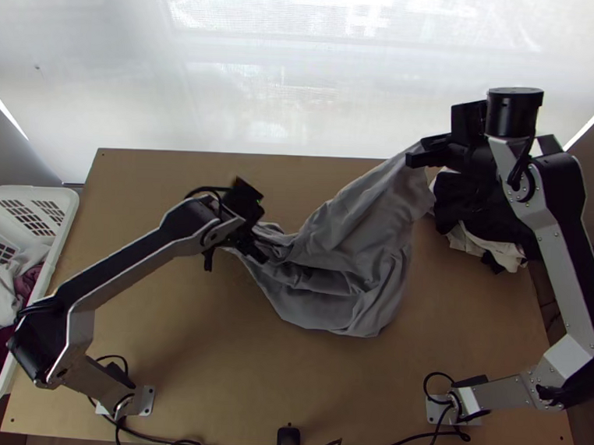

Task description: Fold the t-shirt

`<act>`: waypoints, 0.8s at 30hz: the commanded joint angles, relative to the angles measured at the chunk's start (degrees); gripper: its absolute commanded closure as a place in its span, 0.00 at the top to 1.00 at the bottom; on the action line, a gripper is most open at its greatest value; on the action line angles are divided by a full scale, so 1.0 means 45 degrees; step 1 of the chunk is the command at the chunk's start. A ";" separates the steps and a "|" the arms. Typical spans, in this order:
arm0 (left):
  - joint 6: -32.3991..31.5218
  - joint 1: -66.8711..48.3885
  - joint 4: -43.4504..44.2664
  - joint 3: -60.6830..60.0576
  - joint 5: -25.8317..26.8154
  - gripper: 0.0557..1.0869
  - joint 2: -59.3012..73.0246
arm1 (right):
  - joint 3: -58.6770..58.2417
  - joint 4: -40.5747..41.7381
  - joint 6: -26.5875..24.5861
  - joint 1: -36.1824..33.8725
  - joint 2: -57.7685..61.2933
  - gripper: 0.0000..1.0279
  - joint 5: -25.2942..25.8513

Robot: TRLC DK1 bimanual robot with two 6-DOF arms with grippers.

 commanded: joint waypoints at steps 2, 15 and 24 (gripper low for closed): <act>-0.0148 0.2788 -0.0762 0.3774 -0.0190 0.04 -0.1361 | 0.1093 0.0006 -0.0917 0.0828 -0.0410 0.03 0.0943; -0.0109 0.5307 0.0371 0.8618 -0.2045 0.04 -0.2416 | 0.3203 0.0787 -0.2928 0.4089 -0.0625 0.03 0.3345; -0.0109 0.8042 0.2676 0.9477 -0.2788 0.04 -0.3549 | 0.3222 0.3385 -0.4628 0.6999 -0.0254 0.03 0.4595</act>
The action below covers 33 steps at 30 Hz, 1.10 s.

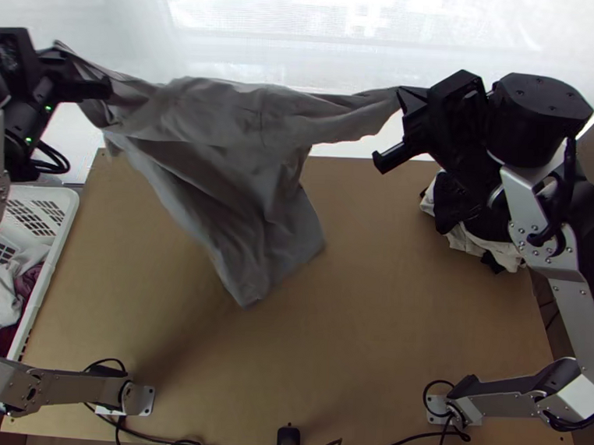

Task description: Fold the t-shirt

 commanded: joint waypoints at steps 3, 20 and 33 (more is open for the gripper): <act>0.0017 0.2606 0.1823 0.0729 -0.0544 0.04 -0.1302 | 0.0113 0.2135 -0.1116 0.2437 0.0466 0.03 0.0753; -0.0159 0.4735 0.3659 -0.0032 -0.0466 0.04 -0.2084 | -0.0062 0.4049 -0.2151 0.5972 0.1833 0.03 0.0695; 0.0212 0.1121 0.8522 -0.2024 -0.0388 0.04 0.3073 | -0.4906 0.4733 -0.1624 0.3687 0.0388 0.03 0.0714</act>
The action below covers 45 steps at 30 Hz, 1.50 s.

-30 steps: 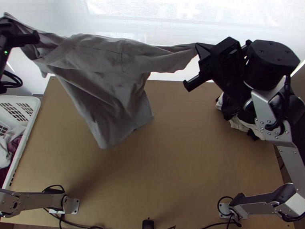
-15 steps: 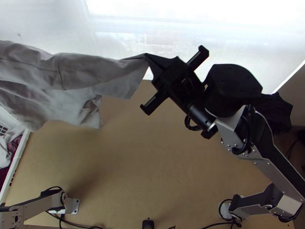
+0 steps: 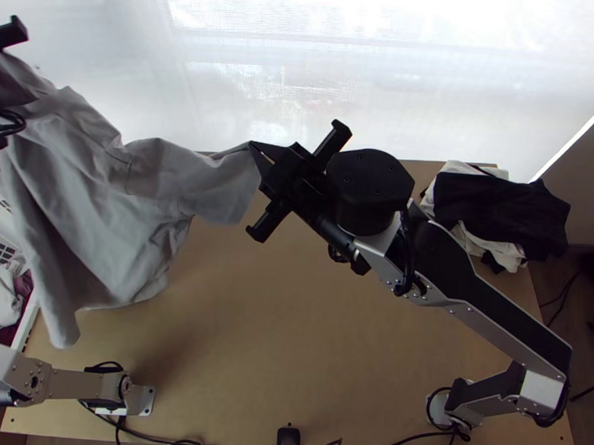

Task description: Fold the t-shirt

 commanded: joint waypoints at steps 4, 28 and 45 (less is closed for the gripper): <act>0.0564 -0.2810 0.3761 -0.0504 0.0011 0.04 0.4442 | -0.5210 0.0795 0.0572 -0.2342 -0.1997 0.03 0.0010; -0.1409 -0.7243 0.1339 0.0609 -0.0439 0.95 0.7450 | -1.4370 0.0795 0.1451 -0.5506 -0.7525 0.03 -0.0088; -0.3303 -0.2283 -0.6571 0.0629 0.4054 0.95 0.3446 | -1.6011 0.0991 0.2643 -0.6463 -0.8462 0.03 -0.0654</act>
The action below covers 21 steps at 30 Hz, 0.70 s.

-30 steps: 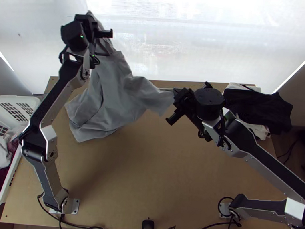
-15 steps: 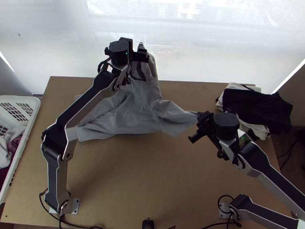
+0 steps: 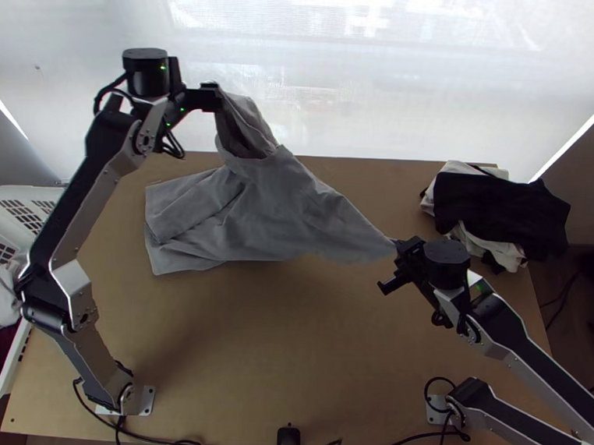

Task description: Fold the t-shirt

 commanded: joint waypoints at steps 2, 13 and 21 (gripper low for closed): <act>-0.0559 0.2533 -0.3150 0.0012 0.2351 0.95 -0.1256 | -0.0853 0.0073 0.0637 -0.0426 -0.0750 0.03 -0.0354; -0.2630 0.3139 -0.4029 0.2219 0.5437 0.95 0.0151 | -0.1693 0.0034 0.0696 -0.0661 -0.1786 0.03 -0.0412; -0.4739 0.2104 -0.4146 0.2551 0.8269 0.95 0.0971 | -0.1830 -0.0025 0.0774 -0.0778 -0.2137 0.03 -0.0471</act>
